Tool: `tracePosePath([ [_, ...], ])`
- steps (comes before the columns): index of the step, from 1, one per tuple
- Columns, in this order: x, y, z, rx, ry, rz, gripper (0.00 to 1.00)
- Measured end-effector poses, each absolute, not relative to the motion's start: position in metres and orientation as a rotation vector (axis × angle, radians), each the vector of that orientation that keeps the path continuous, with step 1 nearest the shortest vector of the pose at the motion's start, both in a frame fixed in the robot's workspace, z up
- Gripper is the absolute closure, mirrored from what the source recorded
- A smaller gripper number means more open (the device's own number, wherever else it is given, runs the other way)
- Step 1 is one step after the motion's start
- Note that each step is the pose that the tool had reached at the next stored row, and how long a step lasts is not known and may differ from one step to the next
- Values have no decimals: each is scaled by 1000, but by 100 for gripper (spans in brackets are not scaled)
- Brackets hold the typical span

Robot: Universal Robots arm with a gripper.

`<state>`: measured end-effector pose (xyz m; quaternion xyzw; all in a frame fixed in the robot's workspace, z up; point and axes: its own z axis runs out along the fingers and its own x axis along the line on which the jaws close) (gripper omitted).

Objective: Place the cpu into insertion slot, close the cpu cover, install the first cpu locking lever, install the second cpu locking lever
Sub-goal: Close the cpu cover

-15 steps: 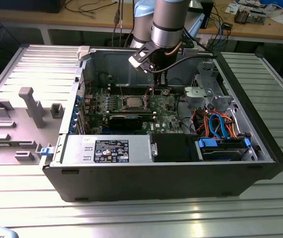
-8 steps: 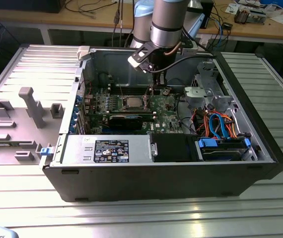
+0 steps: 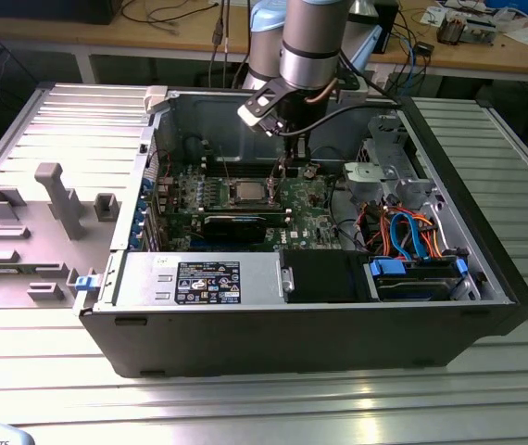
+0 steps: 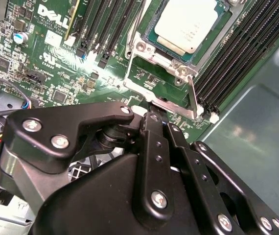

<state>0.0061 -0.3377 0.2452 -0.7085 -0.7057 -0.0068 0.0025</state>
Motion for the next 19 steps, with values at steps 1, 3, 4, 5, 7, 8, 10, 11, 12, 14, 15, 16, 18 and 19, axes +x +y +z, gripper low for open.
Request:
tracePosePath([
  [1, 6, -338, 245, -2222, -2213, -21, 89],
  [3, 6, -338, 245, -2222, -2213, -21, 89],
  [4, 5, -338, 245, -2222, -2213, -21, 89],
  [5, 5, -338, 245, -2222, -2213, -21, 89],
  [7, 5, -338, 245, -2222, -2213, -21, 89],
  [8, 4, -338, 245, -2222, -2213, -22, 89],
  [10, 4, -338, 245, -2222, -2213, -21, 89],
  [11, 4, -338, 245, -2222, -2213, -21, 89],
  [12, 4, -338, 245, -2222, -2213, -21, 89],
  [14, 3, -338, 245, -2222, -2213, -21, 89],
  [15, 3, -338, 245, -2222, -2213, -21, 89],
  [16, 2, -338, 245, -2222, -2213, -21, 89],
  [18, 2, -338, 245, -2222, -2213, -21, 89],
  [19, 2, -338, 245, -2222, -2213, -21, 89],
])
